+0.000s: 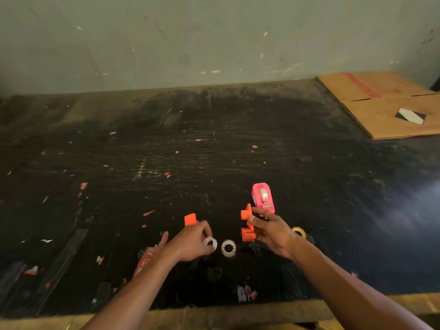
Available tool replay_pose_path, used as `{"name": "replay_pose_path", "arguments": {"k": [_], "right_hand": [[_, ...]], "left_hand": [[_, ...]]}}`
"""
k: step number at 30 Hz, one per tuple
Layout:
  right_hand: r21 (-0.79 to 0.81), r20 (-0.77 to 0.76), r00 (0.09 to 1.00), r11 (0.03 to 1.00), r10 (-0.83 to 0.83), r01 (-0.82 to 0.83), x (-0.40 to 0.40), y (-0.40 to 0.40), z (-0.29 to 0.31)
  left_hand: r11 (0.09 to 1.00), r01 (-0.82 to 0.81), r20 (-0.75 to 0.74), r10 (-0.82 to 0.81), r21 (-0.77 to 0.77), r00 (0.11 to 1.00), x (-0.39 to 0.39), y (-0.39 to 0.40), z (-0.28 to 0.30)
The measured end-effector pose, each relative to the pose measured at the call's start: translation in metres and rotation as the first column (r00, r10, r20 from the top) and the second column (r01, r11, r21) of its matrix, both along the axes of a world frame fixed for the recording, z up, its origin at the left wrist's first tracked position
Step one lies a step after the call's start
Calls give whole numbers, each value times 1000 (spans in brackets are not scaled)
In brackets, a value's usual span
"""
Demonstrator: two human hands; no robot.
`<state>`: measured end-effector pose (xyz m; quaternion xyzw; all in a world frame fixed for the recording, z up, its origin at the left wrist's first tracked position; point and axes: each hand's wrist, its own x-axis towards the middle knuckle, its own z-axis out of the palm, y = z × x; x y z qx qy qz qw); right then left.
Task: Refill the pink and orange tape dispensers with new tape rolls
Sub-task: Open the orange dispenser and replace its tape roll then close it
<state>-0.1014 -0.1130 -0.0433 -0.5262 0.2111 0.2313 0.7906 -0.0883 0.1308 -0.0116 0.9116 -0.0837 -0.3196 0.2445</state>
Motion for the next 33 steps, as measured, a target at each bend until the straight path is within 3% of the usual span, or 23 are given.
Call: {"name": "replay_pose_path", "arguments": {"k": [2,6,12,17,23,28,33], "right_hand": [[-5,-8,1000,1000,-2,2,0,0,-1],[-8,-35,999,1000,11,-11,0,-1,-5],[-26,-47,999,1000,12,-14,-1,-2,-8],[-41,-51,999,999,-13,10,-2,-7,-9],[-54,-27,999,998,-37,36,-4,-12,-6],[-54,-26,998,997,-64,62,-4,-21,-6],[-55,-26,998,997,-62,60,-2,-22,-11]], "left_hand": [[984,104,-50,-97,144,994,-8,8,-7],[948,184,-13,-187,261,982,-18,12,-24],[927,222,84,-258,302,962,-19,3,-23],[930,298,256,-348,216,902,-17,-23,-21],[875,434,202,-475,217,856,-10,-42,-38],[917,381,236,-398,118,886,-4,-41,-48],[976,83,108,-62,-202,992,-1,-42,-48]]}}
